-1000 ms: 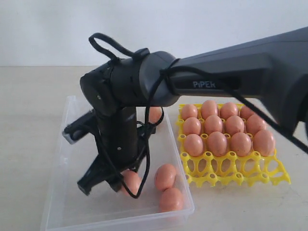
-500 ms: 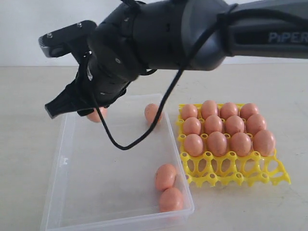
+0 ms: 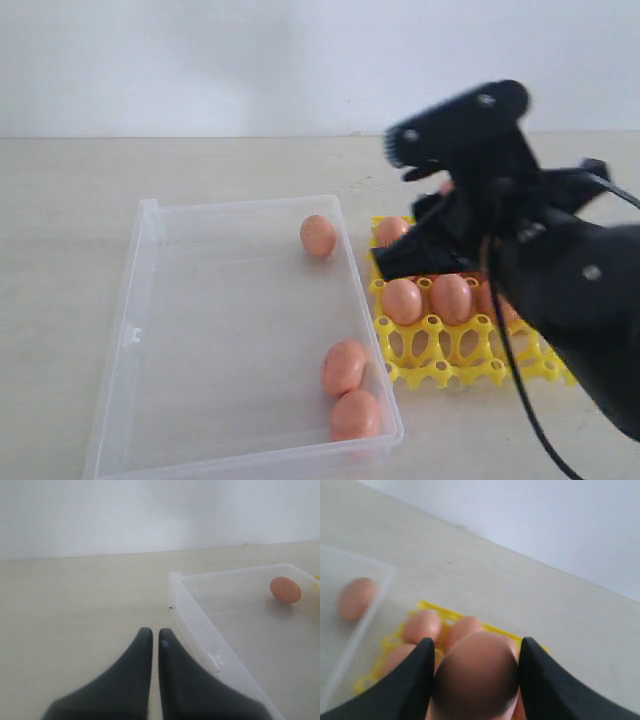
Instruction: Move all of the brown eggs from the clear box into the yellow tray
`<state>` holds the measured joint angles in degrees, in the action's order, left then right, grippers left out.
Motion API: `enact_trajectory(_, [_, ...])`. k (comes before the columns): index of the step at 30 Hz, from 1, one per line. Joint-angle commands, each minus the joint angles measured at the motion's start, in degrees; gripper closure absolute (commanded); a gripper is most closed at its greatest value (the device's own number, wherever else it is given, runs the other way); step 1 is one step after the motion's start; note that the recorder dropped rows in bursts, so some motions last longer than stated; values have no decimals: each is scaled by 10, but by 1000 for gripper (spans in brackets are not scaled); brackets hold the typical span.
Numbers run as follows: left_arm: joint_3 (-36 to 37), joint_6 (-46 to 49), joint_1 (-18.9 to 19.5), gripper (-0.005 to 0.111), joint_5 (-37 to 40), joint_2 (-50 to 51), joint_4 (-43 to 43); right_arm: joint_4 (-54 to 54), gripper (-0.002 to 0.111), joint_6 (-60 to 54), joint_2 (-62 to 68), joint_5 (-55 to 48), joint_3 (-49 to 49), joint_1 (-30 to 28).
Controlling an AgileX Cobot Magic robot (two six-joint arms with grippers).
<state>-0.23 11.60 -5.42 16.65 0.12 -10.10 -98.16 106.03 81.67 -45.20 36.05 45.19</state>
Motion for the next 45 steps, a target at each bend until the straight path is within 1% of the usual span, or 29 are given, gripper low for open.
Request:
enact_trajectory(1, [2, 0, -3, 103, -4, -1, 1, -18, 108, 142, -41, -40, -89, -1])
enact_trajectory(3, [2, 0, -3, 103, -4, -1, 1, -18, 108, 142, -46, 47, -110, -1])
enact_trajectory(6, [2, 0, -3, 103, -4, -1, 1, -18, 108, 132, -44, 140, -127, -1])
enact_trajectory(8, [2, 0, -3, 103, -4, -1, 1, -18, 108, 121, -44, 148, -134, -1])
enact_trajectory(12, [2, 0, -3, 103, -4, -1, 1, -18, 108, 98, -44, 107, -144, -1])
enact_trajectory(15, [2, 0, -3, 103, -4, -1, 1, -18, 108, 56, -44, 141, -144, -1])
enact_trajectory(18, [2, 0, -3, 103, -4, -1, 1, -18, 108, -16, -44, 166, -144, -1])
enact_trajectory(19, [2, 0, -3, 103, -4, -1, 1, -18, 108, -36, -44, 158, -144, -1])
enact_trajectory(21, [2, 0, -3, 103, -4, -1, 1, -18, 108, -40, -44, 108, -144, -1])
enact_trajectory(23, [2, 0, -3, 103, -4, -1, 1, -18, 108, -18, -44, 37, -144, -1])
enact_trajectory(25, [2, 0, -3, 103, -4, -1, 1, -18, 108, 17, -44, -62, -144, -1])
enact_trajectory(28, [2, 0, -3, 103, -4, -1, 1, -18, 108, 37, -44, -219, -144, -1])
enact_trajectory(29, [2, 0, -3, 103, -4, -1, 1, -18, 108, 37, -44, -248, -144, -1])
enact_trajectory(30, [2, 0, -3, 103, -4, -1, 1, -18, 108, 34, -44, -248, -142, -1])
enact_trajectory(32, [2, 0, -3, 103, -4, -1, 1, -18, 108, -3, -51, -248, -130, -23])
enact_trajectory(34, [2, 0, -3, 103, -4, -1, 1, -18, 108, -7, -51, -248, -119, -60])
enact_trajectory(36, [2, 0, -3, 103, -4, -1, 1, -18, 108, -7, -51, -248, -103, -110])
enact_trajectory(38, [2, 0, -3, 103, -4, -1, 1, -18, 108, 15, -51, -248, -75, -176])
enact_trajectory(39, [2, 0, -3, 103, -4, -1, 1, -18, 108, 32, -51, -229, -61, -211])
enact_trajectory(43, [2, 0, -3, 103, -4, -1, 1, -18, 108, 142, -51, -91, 17, -351])
enact_trajectory(45, [2, 0, -3, 103, -4, -1, 1, -18, 108, 142, -48, -25, 56, -416])
